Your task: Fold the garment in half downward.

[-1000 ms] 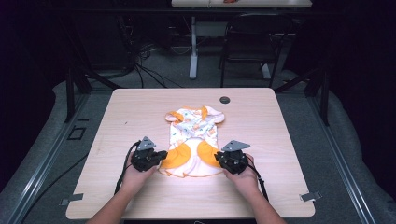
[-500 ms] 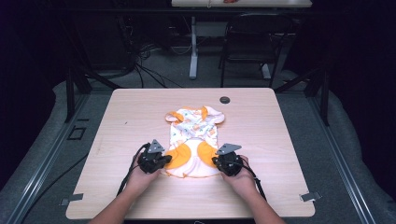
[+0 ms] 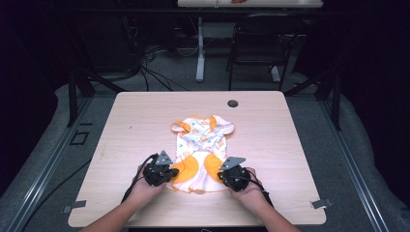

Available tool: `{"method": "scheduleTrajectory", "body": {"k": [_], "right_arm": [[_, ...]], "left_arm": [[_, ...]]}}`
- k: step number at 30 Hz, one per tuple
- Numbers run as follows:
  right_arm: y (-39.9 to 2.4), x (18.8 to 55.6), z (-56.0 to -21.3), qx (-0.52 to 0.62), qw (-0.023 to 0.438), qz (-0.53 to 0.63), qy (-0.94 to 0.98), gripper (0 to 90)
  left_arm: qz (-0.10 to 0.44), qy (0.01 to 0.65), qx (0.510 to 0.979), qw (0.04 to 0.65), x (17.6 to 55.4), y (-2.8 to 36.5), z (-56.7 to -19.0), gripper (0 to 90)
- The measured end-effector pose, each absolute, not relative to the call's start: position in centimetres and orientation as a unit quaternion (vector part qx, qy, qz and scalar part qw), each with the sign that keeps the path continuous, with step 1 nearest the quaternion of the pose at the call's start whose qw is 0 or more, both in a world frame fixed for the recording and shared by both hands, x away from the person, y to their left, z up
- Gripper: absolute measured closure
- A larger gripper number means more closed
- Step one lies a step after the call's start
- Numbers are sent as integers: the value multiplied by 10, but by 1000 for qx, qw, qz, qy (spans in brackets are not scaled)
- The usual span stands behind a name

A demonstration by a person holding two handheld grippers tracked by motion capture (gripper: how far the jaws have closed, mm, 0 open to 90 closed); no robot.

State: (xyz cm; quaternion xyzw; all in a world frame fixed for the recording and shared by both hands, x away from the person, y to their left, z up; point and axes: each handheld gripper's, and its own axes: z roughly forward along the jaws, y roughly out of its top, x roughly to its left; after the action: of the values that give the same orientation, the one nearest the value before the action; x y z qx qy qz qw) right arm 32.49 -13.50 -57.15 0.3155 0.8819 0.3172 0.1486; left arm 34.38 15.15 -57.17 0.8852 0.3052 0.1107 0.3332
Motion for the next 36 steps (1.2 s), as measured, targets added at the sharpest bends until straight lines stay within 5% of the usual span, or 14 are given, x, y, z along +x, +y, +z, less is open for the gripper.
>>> {"method": "scheduleTrajectory", "body": {"k": [19,36], "right_arm": [[-137,290,-566,291,96,323,896,892],[-123,393,-520,320,139,350,870,885]], "left_arm": [[42,326,871,366,313,173,-571,878],[92,329,854,393,415,142,-530,859]]}}
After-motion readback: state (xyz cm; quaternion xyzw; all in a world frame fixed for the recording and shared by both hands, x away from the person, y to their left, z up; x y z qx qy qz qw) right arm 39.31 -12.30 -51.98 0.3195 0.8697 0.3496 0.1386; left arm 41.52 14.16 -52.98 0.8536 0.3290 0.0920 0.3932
